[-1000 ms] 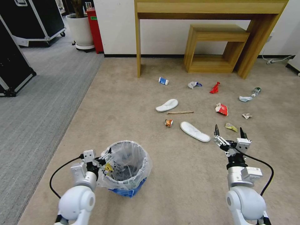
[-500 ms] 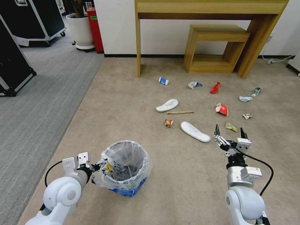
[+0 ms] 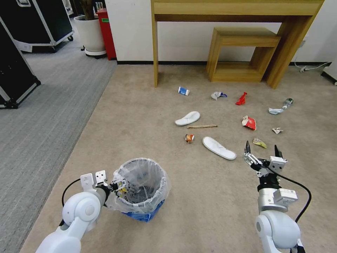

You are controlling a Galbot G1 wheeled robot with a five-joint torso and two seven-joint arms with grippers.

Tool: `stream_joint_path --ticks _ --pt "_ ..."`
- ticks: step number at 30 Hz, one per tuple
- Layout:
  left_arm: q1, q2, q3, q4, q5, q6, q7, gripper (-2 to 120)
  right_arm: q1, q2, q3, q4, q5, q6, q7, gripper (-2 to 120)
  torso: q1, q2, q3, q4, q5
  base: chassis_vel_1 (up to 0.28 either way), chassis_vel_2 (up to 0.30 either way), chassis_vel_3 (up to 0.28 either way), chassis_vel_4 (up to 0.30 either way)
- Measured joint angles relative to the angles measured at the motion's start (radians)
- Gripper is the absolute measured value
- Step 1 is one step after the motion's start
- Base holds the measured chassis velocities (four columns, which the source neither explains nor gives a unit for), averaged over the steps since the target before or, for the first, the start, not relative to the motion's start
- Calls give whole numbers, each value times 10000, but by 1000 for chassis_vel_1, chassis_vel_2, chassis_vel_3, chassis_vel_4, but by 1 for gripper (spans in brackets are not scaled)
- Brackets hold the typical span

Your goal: Pick up the trash bin and place the garbage on the floor into it.

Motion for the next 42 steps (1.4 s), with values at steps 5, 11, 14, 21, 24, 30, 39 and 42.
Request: stream_joint_path --ticks 5,11,14,21,24,30,39,42 --pt "-50 97 145 88 -192 -18 -238 97 9 85 -50 -56 -96 1 -1 100 0 0 0 0 0 0 0 0 0" --pt "-45 168 335 103 -385 -35 -525 91 0 84 -37 -56 -115 5 -3 100 0 0 -1 0 2 0 0 0 0" --pt "-52 163 384 145 -381 -85 -592 80 5 78 -32 -56 -115 5 -3 100 -1 0 -2 1 5 0 0 0 0" --pt "-38 158 420 187 -396 -95 -656 57 37 78 -67 -126 -153 12 -4 100 -3 3 -3 1 5 0 0 0 0" --pt "-20 163 429 200 -398 -98 -672 49 50 79 -81 -148 -170 15 -6 100 -3 3 -3 2 6 0 0 0 0" --pt "84 164 537 202 -371 -108 -664 23 69 59 -89 -172 -179 11 -7 100 -3 5 -5 0 7 0 0 0 0" --pt "163 97 673 211 -150 -111 -523 0 -1 13 -86 -172 -174 8 4 100 -4 7 -4 1 8 0 0 0 0" --pt "161 72 701 214 -135 -111 -498 0 -32 3 -81 -118 -173 -23 34 100 -4 6 -3 2 7 0 0 0 0"
